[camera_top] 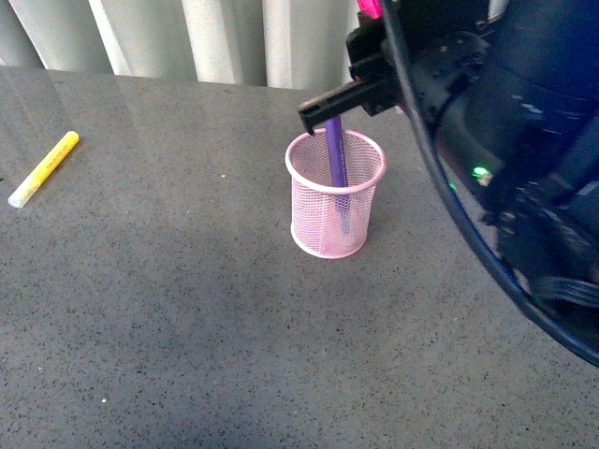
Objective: Insert purple and pink pens into pink cup
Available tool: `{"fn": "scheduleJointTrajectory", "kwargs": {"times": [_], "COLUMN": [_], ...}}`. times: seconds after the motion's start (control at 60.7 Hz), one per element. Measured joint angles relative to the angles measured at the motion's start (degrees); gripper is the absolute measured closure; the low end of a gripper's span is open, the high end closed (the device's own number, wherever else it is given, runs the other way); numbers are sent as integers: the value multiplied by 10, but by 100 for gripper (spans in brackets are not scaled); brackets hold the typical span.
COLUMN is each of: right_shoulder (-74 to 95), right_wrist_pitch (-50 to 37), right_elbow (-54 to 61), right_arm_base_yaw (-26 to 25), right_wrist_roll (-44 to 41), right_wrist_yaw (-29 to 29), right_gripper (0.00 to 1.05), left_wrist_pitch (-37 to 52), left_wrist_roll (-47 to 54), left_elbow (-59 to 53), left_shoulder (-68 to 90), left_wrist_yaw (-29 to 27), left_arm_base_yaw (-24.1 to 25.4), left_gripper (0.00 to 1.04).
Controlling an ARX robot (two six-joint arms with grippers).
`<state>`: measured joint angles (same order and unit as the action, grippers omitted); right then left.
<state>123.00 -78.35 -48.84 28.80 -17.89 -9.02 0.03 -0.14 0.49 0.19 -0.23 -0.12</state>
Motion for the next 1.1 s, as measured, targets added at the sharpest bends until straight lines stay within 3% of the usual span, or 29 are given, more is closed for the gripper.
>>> {"fn": "scheduleJointTrajectory", "kwargs": {"times": [0.247,1.104], "right_shoulder": [8,28], "right_wrist_pitch": [83,28], "right_elbow": [-26,20], "right_arm_base_yaw": [39,-16], "right_wrist_roll": [93,94], "right_wrist_yaw": [120,148], "right_gripper": [93,93], "left_wrist_pitch": [0,0], "left_wrist_roll": [0,0], "left_elbow": [0,0], "left_shoulder": [0,0], "left_wrist_yaw": [1,2], "left_arm_base_yaw": [0,0], "left_gripper": [7,7]}}
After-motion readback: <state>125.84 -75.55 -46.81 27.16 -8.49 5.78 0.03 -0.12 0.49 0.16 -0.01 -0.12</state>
